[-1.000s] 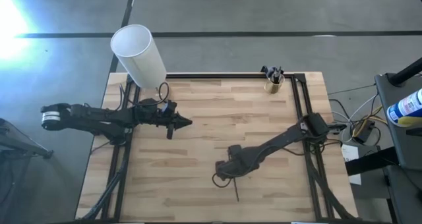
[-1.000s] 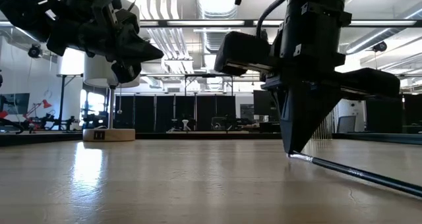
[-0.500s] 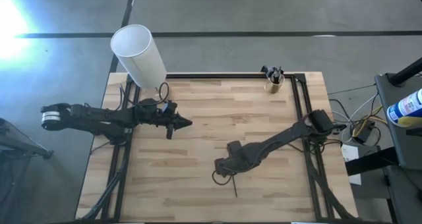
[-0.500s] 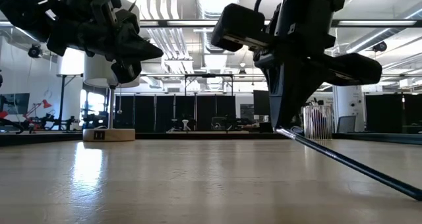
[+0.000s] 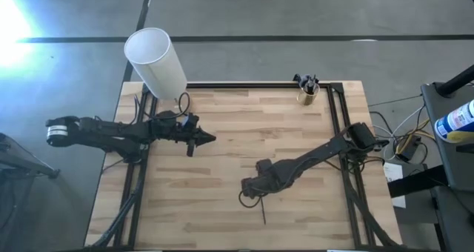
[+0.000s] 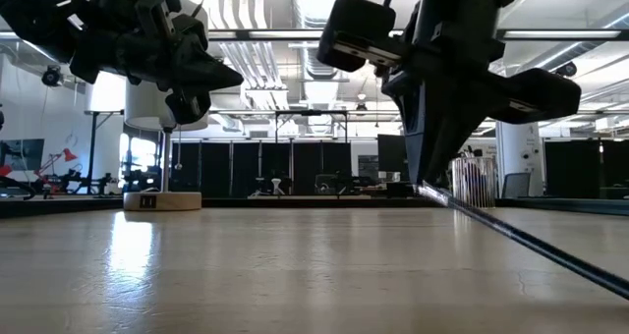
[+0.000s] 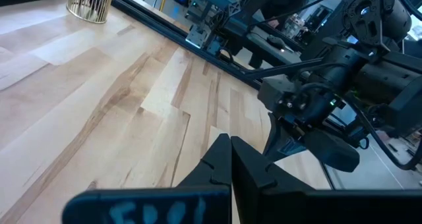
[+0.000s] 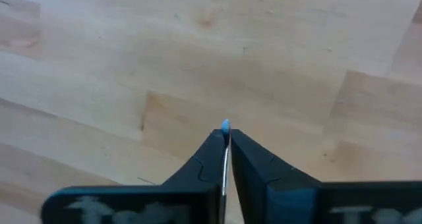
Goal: Put items in baskets/containers
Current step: Put the eyeshadow brush into the yellow container
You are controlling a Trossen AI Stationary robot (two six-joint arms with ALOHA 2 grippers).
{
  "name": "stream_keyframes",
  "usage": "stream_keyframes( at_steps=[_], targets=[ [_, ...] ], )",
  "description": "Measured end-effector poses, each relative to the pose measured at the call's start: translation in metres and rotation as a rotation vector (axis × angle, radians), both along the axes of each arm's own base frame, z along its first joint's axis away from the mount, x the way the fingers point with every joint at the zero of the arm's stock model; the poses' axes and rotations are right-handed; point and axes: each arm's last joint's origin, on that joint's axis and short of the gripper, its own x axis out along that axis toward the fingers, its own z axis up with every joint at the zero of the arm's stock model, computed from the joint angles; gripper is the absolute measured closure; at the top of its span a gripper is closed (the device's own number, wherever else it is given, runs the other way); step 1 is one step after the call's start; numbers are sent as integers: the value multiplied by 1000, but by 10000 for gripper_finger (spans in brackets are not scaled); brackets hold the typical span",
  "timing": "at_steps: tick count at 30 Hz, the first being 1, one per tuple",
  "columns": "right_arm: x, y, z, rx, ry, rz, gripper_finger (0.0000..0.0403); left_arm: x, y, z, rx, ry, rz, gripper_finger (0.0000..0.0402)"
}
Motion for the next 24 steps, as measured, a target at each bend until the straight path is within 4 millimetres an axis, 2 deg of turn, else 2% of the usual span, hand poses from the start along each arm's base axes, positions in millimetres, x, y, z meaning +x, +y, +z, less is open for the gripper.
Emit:
stream_keyframes(
  at_steps=[7, 11, 18, 24],
  targets=[
    [-2, 0, -10, 39, 50, -34, 313, 0, 0, 0, -10, 4, 2, 401],
    [-2, 0, -13, 37, 58, -33, 291, 0, 0, -1, -13, 7, 2, 402],
    [-13, -4, -15, 10, 168, -143, 287, 0, 0, -2, -17, 24, 1, 402],
    [-10, -3, -18, 19, 143, -137, 298, 0, 0, -2, -14, 24, -1, 401]
  ],
)
